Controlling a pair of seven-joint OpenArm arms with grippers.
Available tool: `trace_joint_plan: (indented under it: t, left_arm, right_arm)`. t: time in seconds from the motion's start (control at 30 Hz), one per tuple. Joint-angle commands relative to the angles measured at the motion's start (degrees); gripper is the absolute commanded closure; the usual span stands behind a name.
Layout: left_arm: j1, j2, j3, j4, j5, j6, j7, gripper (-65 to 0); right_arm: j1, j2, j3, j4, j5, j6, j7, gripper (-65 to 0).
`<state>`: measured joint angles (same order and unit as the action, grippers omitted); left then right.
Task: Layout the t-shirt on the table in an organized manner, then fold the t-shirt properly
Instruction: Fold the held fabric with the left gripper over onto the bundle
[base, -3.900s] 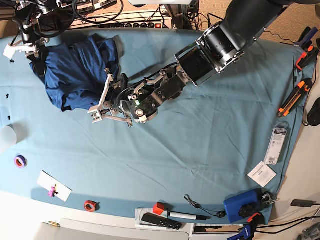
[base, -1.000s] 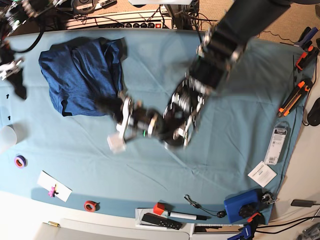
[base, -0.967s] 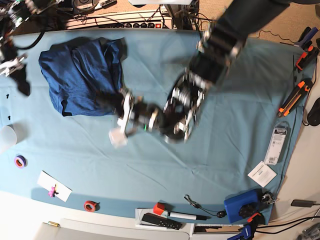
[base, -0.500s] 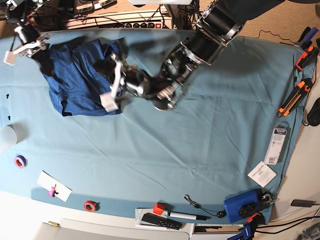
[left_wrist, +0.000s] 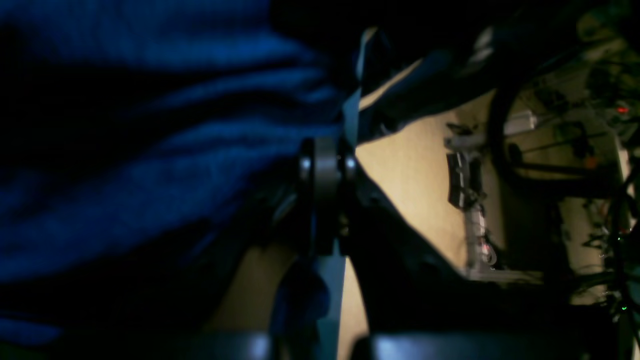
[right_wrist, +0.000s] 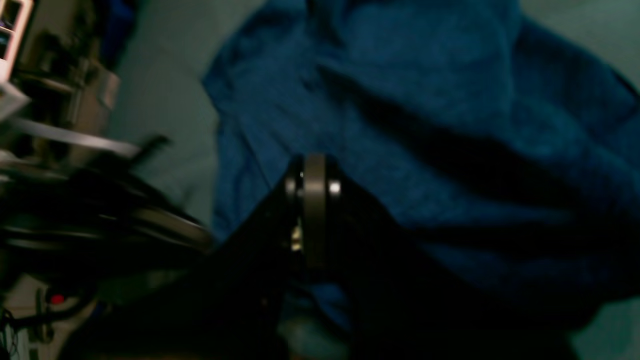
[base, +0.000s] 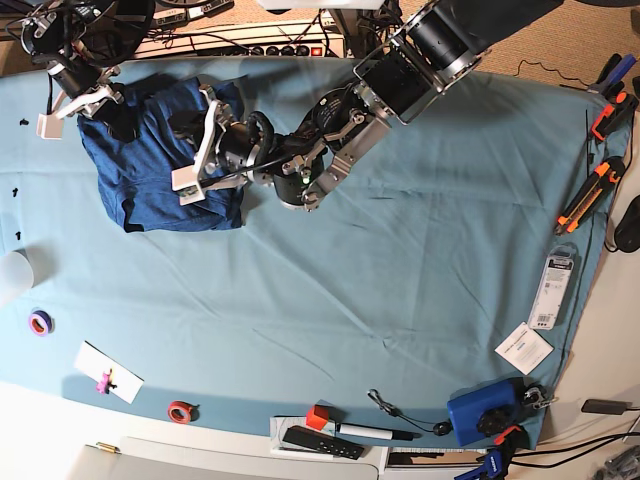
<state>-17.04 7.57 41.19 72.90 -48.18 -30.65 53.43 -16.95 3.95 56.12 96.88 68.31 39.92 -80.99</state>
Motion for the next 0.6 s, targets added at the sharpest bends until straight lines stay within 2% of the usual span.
trace_joint_plan:
  t: [0.0,0.13,0.2,0.27,0.33,0.57]
  left_arm:
    - [-1.2,1.4,-0.1,1.8,-1.4,-0.5,-2.1,0.0]
    - [-1.2,1.4,-0.1,2.6,1.6,-0.4,-5.2,0.0]
    - [-1.0,1.4,-0.1,2.6,4.7,1.6,-7.6,0.0]
    - [-1.0,1.4,-0.1,2.6,6.6,4.3,-9.2,0.0]
    - [-1.0,1.4,-0.1,2.6,7.8,5.6,-9.6,0.0]
    - [2.1,1.4,-0.1,2.6,7.6,7.0,-9.5,0.0]
  right_arm:
    - [0.0,1.0,0.2,1.0,0.0,0.1,1.0,0.0]
    - [0.0,1.0,0.2,1.0,-4.9,0.1,1.8,0.0]
    - [0.0,1.0,0.2,1.0,-6.9,0.1,3.7,0.0]
    - [0.0,1.0,0.2,1.0,-7.5,0.1,4.9,0.0]
    - [0.0,1.0,0.2,1.0,-7.5,0.1,5.0,0.0]
    - [0.0,1.0,0.2,1.0,-7.8,0.1,7.0,0.0]
